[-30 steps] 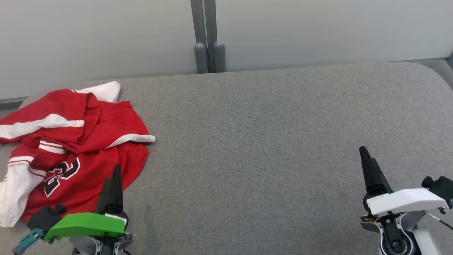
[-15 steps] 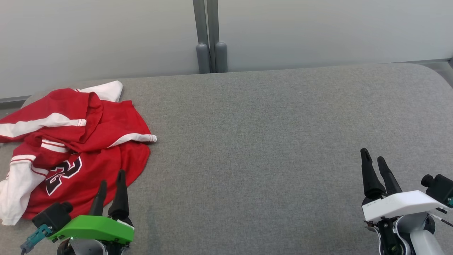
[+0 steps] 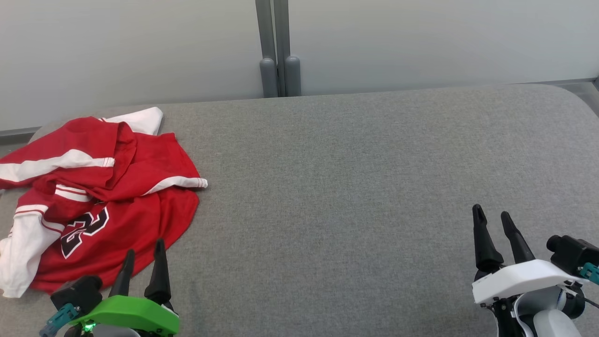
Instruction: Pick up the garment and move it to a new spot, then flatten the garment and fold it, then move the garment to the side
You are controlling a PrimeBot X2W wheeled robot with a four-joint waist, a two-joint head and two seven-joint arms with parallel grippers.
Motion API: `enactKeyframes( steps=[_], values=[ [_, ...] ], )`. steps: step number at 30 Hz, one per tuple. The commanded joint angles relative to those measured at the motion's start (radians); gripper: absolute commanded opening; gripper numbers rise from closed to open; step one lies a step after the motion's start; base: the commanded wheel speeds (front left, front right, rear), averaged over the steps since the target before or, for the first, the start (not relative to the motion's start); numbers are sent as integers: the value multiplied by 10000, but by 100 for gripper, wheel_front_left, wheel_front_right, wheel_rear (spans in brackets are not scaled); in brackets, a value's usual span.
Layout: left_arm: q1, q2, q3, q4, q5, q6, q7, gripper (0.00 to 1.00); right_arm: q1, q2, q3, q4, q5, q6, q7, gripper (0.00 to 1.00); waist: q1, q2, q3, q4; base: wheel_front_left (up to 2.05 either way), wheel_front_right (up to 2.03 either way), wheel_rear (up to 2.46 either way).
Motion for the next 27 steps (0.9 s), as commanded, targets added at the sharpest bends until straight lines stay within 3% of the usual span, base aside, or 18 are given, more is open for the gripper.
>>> enactKeyframes(
  steps=[1, 27],
  values=[
    [-10, 91, -19, -38, 309, 44, -86, 100, -2, -31, -27, -37, -351, 2, -102, 100, 0, -1, 2, 7, 0, 0, 0],
    [128, 110, -77, -129, 3004, -7, -742, 100, 179, 55, -142, 31, -3081, 2, -753, 100, 0, -1, 2, 75, 0, 0, 0]
  ],
)
